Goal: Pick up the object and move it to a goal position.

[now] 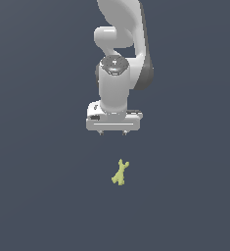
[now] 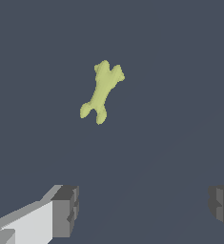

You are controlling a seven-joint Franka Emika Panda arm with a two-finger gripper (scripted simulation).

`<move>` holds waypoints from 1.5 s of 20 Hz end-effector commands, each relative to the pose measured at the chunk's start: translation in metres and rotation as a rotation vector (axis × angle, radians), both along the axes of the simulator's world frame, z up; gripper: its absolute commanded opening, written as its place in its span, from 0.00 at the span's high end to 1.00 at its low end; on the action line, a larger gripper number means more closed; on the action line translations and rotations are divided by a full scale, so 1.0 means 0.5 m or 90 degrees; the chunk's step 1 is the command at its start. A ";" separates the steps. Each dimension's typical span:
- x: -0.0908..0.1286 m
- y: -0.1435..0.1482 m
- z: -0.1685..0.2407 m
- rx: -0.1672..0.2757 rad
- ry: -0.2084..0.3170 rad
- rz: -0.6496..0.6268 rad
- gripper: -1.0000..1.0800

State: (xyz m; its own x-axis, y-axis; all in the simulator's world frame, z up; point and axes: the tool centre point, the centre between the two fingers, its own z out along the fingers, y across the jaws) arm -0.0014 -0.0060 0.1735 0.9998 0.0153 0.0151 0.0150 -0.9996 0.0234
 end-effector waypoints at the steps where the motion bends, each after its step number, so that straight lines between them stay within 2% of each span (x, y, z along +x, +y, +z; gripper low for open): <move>1: 0.000 0.000 0.000 0.000 0.000 0.000 0.04; 11: 0.011 -0.001 0.009 -0.021 -0.002 0.020 0.04; 19: 0.014 0.000 0.006 -0.020 -0.002 0.015 0.04; 30: 0.075 0.016 -0.044 -0.009 -0.001 -0.050 0.04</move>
State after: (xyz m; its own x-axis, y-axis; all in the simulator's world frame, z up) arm 0.0306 0.0002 0.1570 0.9989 -0.0431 0.0176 -0.0438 -0.9982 0.0413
